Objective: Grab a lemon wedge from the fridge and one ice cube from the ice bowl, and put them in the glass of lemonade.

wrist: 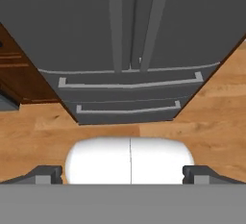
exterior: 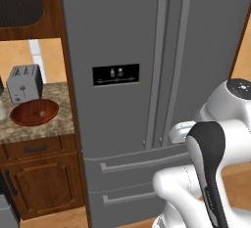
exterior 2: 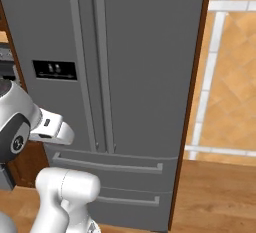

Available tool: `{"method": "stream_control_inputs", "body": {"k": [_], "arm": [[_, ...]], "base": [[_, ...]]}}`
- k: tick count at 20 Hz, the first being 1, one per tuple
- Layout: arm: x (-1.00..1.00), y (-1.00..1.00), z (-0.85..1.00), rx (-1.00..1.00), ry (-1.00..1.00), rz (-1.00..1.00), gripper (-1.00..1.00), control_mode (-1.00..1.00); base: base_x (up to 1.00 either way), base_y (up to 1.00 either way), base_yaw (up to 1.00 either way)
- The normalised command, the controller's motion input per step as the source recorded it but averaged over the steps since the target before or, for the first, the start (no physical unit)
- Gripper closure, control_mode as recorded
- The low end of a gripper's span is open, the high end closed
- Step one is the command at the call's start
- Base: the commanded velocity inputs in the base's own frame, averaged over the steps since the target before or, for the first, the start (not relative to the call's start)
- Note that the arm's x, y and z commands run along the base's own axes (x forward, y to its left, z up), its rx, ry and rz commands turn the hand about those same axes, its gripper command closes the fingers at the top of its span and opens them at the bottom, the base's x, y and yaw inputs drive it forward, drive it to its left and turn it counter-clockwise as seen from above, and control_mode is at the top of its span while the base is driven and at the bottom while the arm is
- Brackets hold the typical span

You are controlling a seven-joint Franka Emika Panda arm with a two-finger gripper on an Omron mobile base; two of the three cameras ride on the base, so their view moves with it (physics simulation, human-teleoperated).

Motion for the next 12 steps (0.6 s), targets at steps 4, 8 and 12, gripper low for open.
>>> {"method": "stream_control_inputs", "body": {"k": [4, 8, 12], "arm": [[0.0, 0.0, 0.0, 0.0, 0.0, 0.0, -1.0, 1.0], [0.0, 0.0, 0.0, 0.0, 0.0, 0.0, -1.0, -1.0], [0.0, 0.0, 0.0, 0.0, 0.0, 0.0, -1.0, -1.0]], "base": [[-0.25, -0.32, 0.1], [-0.06, -0.03, 0.0], [0.0, 0.0, 0.0]]}}
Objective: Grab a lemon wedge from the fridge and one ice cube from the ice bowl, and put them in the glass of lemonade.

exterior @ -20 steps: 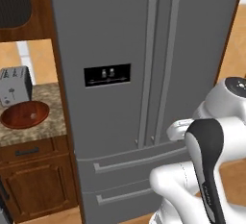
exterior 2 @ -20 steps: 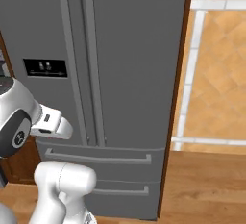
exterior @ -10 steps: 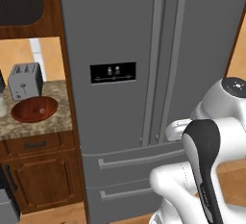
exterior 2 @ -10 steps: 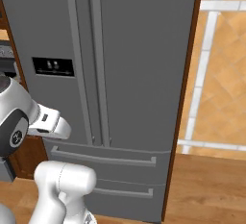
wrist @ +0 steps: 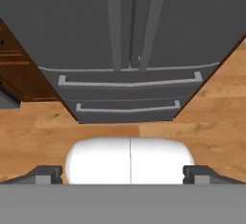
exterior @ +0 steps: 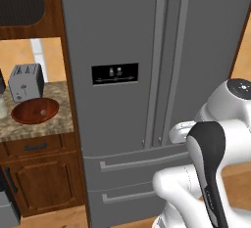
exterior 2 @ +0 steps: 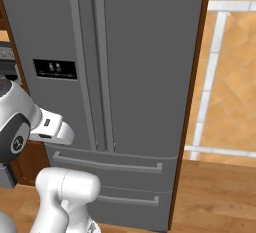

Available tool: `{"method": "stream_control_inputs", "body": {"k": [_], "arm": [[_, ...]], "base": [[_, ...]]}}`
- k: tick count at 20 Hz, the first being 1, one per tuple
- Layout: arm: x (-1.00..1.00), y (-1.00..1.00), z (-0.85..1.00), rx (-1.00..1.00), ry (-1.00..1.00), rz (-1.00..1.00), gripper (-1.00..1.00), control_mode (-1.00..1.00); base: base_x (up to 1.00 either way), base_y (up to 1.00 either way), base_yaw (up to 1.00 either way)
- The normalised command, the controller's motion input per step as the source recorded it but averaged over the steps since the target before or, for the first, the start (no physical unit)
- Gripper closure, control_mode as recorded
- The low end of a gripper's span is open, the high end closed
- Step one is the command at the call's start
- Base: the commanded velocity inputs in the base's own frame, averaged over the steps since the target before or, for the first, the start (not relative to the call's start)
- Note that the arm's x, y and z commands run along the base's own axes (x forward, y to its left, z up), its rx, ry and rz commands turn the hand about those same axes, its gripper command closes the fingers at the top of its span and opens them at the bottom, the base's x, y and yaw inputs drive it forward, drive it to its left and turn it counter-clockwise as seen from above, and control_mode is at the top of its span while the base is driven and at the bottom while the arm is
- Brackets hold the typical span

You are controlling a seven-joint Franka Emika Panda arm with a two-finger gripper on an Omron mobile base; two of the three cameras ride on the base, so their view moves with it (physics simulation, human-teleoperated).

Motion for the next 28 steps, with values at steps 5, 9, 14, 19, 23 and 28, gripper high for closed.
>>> {"method": "stream_control_inputs", "body": {"k": [5, 9, 14, 19, 23, 28], "arm": [[0.06, -0.09, 0.04, 0.0, -0.11, 0.0, -1.0, -1.0], [0.09, -0.11, 0.13, 0.0, -0.1, 0.0, -1.0, -1.0], [0.03, -0.09, 0.02, 0.0, -0.09, 0.0, -1.0, -1.0], [0.0, -0.09, 0.32, 0.0, -0.17, 0.0, -1.0, -1.0], [0.0, -0.04, 0.36, 0.0, -0.15, 0.0, -1.0, -1.0], [0.22, 0.0, 0.41, 0.0, -0.03, 0.0, -1.0, -1.0]], "base": [[0.0, 0.0, 0.0], [0.0, 0.0, 0.0], [0.0, 0.0, 0.0], [0.0, 0.0, 0.0], [0.0, 0.0, 0.0], [0.0, 0.0, 0.0]]}}
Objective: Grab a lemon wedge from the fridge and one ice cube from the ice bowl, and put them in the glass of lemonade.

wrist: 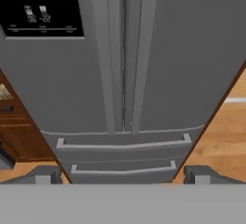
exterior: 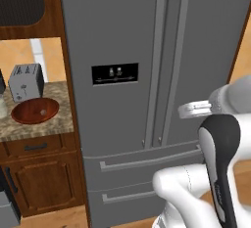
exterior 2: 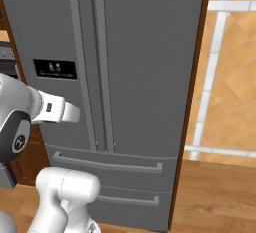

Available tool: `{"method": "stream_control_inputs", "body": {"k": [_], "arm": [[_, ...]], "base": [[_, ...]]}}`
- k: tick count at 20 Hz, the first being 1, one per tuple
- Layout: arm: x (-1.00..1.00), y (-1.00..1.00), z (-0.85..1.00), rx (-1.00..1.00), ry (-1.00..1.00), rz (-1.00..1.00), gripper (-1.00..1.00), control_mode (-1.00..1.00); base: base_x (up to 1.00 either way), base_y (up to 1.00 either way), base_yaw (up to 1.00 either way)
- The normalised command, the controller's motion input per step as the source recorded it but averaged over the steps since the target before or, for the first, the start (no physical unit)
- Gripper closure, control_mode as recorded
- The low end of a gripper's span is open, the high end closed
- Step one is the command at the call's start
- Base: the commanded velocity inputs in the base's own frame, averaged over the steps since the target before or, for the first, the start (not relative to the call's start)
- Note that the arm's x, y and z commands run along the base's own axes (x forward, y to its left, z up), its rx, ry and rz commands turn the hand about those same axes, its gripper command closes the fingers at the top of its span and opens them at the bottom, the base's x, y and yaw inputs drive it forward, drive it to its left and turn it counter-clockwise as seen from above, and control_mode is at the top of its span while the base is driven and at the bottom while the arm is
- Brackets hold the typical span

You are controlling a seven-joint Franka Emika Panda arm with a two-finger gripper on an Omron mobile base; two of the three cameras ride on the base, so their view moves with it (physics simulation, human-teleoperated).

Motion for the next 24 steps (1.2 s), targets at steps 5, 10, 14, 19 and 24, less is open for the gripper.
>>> {"method": "stream_control_inputs", "body": {"k": [5, 10, 14, 19, 24], "arm": [[0.51, 0.04, 0.07, 0.0, 0.02, 0.0, -1.0, -1.0], [0.76, 0.19, 0.0, 0.0, 0.02, 0.0, -1.0, -1.0], [0.59, 0.27, 0.0, 0.0, 0.0, 0.0, -1.0, -1.0], [0.47, 0.1, 0.02, 0.0, -0.09, 0.0, -1.0, -1.0], [0.74, 0.01, 0.0, 0.0, -0.09, 0.0, -1.0, -1.0]], "base": [[0.0, 0.0, 0.0], [0.0, 0.0, 0.0], [0.0, 0.0, 0.0], [0.0, 0.0, 0.0], [0.0, 0.0, 0.0]]}}
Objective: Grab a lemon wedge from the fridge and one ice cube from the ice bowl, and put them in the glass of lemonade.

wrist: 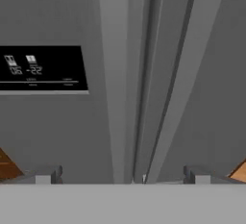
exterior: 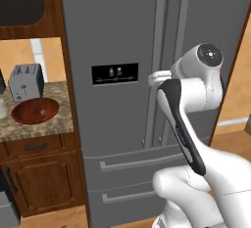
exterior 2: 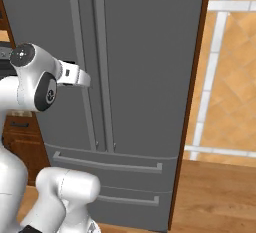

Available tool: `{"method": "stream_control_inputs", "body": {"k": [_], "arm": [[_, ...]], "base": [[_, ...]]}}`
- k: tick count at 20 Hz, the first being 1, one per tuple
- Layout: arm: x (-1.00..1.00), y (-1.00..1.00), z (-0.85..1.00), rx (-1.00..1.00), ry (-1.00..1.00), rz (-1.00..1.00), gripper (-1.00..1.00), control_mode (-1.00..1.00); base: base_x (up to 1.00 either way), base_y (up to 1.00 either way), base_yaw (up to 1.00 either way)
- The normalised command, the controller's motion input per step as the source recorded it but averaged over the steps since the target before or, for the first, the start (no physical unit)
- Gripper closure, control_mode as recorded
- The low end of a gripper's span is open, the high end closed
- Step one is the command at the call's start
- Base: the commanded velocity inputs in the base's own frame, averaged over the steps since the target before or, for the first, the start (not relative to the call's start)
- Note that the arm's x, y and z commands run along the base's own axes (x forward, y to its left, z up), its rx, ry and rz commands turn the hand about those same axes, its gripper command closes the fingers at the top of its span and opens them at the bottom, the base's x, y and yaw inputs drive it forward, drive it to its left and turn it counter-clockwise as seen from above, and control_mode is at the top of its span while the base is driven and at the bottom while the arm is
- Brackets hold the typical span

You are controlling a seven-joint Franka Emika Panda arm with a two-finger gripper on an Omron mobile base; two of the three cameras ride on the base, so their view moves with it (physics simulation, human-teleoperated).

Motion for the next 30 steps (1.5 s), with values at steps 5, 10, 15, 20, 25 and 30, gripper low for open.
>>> {"method": "stream_control_inputs", "body": {"k": [5, 10, 15, 20, 25, 30], "arm": [[0.54, 0.05, 0.0, 0.0, -0.04, 0.0, -1.0, -1.0], [0.34, 0.0, 0.0, 0.0, -0.03, 0.0, -1.0, -1.0], [0.44, 0.0, 0.0, 0.0, -0.08, 0.0, -1.0, -1.0], [0.56, 0.0, 0.0, 0.0, -0.11, 0.0, -1.0, -1.0], [0.69, 0.0, -0.05, 0.0, -0.03, -0.02, -1.0, -1.0], [0.75, 0.0, -0.16, 0.0, 0.02, -0.01, -1.0, -1.0]], "base": [[0.0, 0.0, 0.0], [0.0, 0.0, 0.0], [0.0, 0.0, 0.0], [0.0, 0.0, 0.0], [0.0, 0.0, 0.0], [0.0, 0.0, 0.0]]}}
